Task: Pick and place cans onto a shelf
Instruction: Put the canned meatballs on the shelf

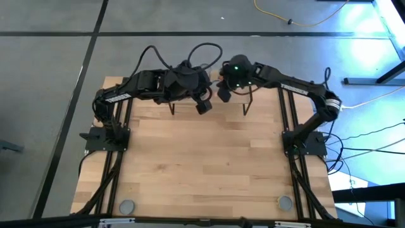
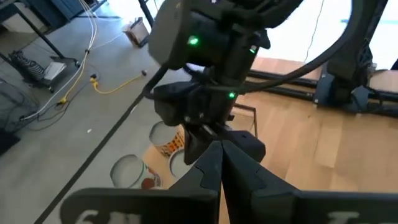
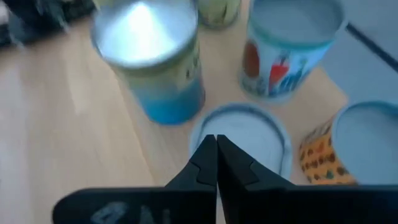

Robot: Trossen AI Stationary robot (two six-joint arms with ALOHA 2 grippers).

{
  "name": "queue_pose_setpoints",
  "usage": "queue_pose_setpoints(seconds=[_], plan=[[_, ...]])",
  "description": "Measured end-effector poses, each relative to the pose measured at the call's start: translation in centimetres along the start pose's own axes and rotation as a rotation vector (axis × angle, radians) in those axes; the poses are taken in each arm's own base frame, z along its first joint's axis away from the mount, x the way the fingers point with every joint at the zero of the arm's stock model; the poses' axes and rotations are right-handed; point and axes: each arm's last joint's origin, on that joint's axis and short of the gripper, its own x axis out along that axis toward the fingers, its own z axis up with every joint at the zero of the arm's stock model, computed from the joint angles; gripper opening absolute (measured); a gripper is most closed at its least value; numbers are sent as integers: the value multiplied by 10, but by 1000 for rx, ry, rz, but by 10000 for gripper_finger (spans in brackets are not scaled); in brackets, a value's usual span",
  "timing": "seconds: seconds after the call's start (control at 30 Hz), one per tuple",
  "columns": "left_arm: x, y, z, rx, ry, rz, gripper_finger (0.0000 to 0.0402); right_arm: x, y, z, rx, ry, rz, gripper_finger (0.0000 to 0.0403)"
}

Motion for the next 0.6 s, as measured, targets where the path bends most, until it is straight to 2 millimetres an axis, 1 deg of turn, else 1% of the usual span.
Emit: queue_pose_setpoints(seconds=[0.13, 0.27, 0.6], plan=[[1, 1, -1, 3, 10, 3, 0, 9, -3, 1, -38, 115, -56, 3], [1, 1, -1, 2, 10, 3, 0, 12, -5, 2, -74, 155, -119, 2], [1, 1, -1, 3, 10, 3, 0, 12, -5, -2, -84, 205, -119, 1]])
